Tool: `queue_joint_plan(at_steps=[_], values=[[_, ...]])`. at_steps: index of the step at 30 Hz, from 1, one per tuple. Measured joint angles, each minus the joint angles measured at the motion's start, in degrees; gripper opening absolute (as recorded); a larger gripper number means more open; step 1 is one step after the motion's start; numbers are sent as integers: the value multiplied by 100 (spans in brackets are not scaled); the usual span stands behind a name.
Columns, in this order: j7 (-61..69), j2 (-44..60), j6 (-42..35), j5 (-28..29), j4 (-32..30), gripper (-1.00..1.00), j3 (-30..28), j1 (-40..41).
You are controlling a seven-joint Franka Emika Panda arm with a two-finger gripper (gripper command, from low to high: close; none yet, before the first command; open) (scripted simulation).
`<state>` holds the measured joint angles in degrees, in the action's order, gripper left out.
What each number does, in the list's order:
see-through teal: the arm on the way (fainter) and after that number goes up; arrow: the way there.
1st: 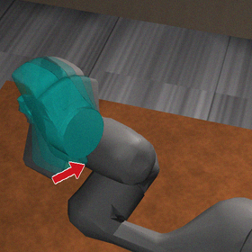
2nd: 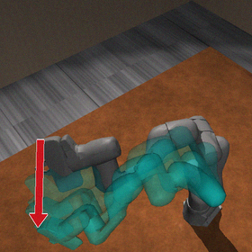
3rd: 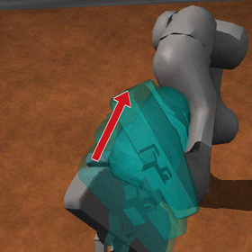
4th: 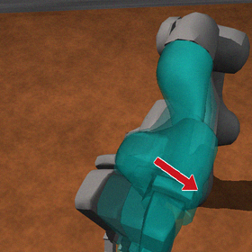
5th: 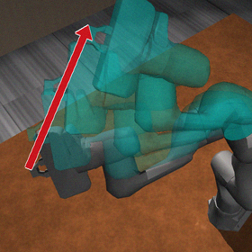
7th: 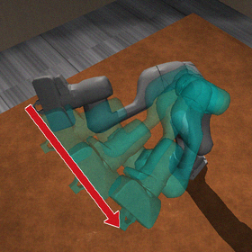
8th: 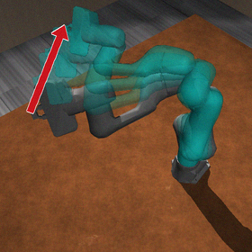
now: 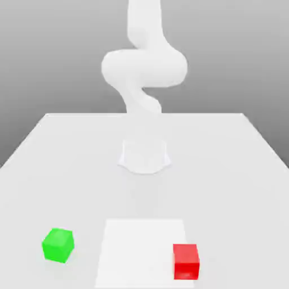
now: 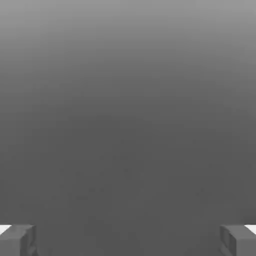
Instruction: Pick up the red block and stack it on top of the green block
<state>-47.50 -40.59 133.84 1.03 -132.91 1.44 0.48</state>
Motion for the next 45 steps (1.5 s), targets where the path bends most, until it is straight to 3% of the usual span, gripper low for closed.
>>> queue_joint_plan(at_steps=[15, 24, 29, 30, 37, 42, 45], values=[[-939, 3161, 1251, 518, -683, 0, 674, 163], [-1176, 4984, 2029, 388, -1085, 0, 834, -27], [-1426, 6014, 2822, 679, -982, 0, 583, -241], [-1458, 6148, 2932, 722, -962, -100, 531, -285], [-1464, 6144, 2932, 727, -963, -100, 538, -278], [-1186, 5246, 2190, 343, -1111, -100, 732, -131], [-1239, 4943, 1990, 169, -1216, -100, 358, 271]])
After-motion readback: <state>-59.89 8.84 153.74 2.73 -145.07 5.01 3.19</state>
